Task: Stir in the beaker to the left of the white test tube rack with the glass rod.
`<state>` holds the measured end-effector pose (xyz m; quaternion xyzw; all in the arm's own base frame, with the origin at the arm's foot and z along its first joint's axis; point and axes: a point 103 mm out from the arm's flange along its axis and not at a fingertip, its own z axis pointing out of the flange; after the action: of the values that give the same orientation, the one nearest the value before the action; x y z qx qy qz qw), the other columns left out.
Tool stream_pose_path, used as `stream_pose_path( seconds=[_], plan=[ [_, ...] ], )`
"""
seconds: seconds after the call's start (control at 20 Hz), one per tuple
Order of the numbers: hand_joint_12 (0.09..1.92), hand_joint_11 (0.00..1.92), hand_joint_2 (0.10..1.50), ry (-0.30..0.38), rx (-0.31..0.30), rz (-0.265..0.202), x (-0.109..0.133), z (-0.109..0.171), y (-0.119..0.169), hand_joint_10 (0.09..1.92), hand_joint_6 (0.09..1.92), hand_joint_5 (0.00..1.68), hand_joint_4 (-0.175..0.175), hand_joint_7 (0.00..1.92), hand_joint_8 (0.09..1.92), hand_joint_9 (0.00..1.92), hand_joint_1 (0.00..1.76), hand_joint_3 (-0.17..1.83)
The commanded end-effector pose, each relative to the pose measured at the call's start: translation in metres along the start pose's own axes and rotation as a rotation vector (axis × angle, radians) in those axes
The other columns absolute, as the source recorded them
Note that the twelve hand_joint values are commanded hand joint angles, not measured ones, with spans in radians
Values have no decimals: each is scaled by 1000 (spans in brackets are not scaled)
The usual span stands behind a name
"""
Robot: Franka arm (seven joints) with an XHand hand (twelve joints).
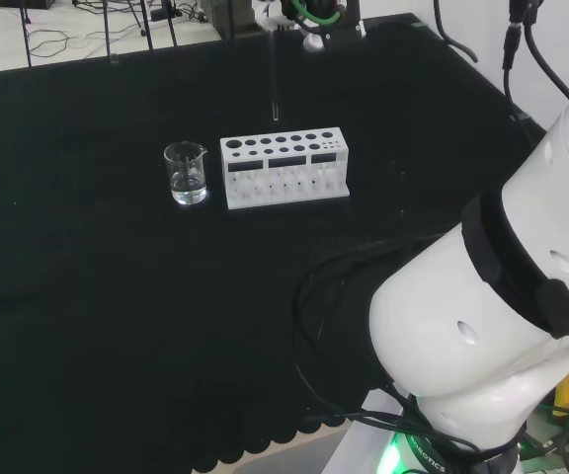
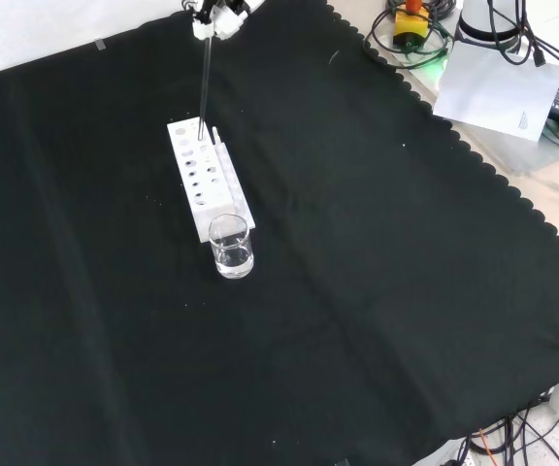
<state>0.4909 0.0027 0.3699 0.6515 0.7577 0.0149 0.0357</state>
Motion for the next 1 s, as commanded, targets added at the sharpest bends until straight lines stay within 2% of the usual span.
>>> stream_pose_path(
  seconds=[0.05,0.35,1.0],
  plan=[
    [732,1573,1082,7,1,-6,0,0,-1,813,394,1237,-175,1274,805,1555,1319,-175],
    [733,1573,1081,33,-5,-33,13,2,3,812,390,1239,-175,1275,803,1556,1319,-175],
    [734,1572,1080,56,-32,-171,86,-2,35,809,384,1243,-175,1277,799,1557,1319,-175]
  ],
)
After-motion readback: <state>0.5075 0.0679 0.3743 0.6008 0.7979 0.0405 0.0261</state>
